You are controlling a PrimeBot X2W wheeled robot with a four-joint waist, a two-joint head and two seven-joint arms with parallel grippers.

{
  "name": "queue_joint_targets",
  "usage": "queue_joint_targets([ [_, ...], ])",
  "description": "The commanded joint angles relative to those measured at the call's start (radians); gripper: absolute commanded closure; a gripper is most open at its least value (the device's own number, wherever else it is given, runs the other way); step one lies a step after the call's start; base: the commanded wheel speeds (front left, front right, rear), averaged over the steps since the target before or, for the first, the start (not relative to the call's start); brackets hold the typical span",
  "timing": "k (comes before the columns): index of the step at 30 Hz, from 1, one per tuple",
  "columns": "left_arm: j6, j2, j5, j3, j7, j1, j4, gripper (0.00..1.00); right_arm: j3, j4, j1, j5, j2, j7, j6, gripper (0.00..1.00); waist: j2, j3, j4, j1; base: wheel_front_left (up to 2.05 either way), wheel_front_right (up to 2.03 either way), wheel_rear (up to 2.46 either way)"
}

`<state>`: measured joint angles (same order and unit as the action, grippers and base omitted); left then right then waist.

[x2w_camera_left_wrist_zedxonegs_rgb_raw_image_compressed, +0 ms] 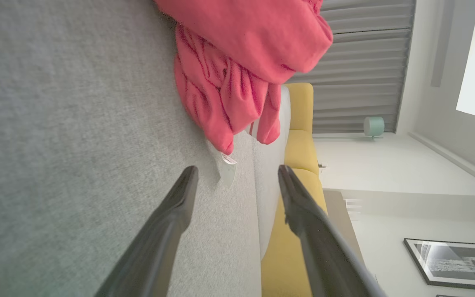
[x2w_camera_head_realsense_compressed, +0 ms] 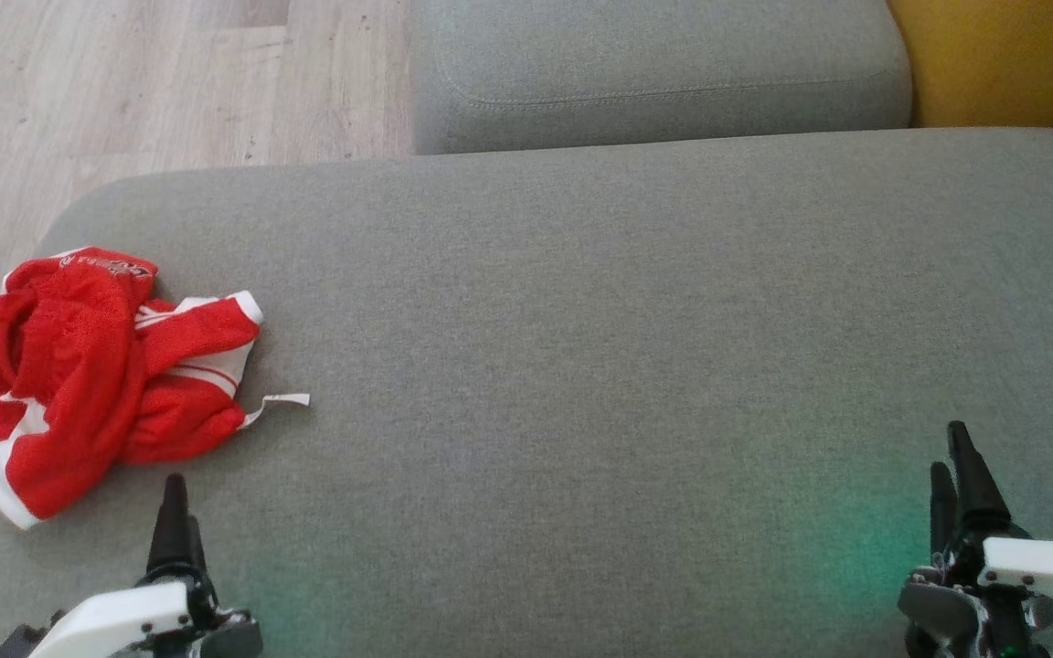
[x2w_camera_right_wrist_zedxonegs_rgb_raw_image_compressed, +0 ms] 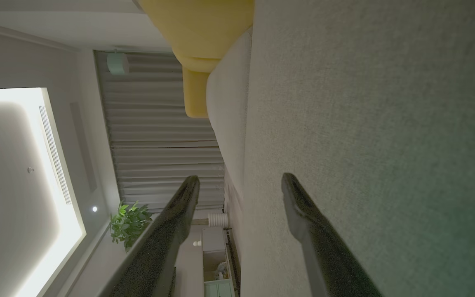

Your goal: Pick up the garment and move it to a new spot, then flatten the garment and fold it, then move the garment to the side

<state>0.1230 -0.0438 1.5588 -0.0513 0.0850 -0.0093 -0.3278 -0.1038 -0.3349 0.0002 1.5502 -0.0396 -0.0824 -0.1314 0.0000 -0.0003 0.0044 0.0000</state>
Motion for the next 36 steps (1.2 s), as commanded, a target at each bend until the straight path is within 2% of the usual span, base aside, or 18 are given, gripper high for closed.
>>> queue_joint_targets([
  [1, 0.0, -0.003, -0.028, 0.007, -0.012, -0.044, 0.039, 0.0, 0.007, 0.04, -0.04, -0.029, -0.009, 0.012, 0.0, 0.0, 0.0, 0.0, 0.001, 0.0, 0.0, 0.0, 0.0],
  [13, -0.043, -0.003, -0.234, 0.051, -0.047, -0.044, 0.087, 0.0, 0.044, 0.065, -0.03, -0.248, -0.008, 0.047, 0.0, 0.0, 0.0, -0.005, 0.009, 0.0, 0.0, 0.0, 0.0],
  [36, -0.094, -0.004, -0.526, 0.141, -0.113, -0.043, 0.131, 0.0, 0.089, 0.087, -0.014, -0.527, -0.006, 0.112, 0.0, 0.0, 0.0, -0.016, 0.018, 0.0, 0.0, 0.0, 0.0],
])
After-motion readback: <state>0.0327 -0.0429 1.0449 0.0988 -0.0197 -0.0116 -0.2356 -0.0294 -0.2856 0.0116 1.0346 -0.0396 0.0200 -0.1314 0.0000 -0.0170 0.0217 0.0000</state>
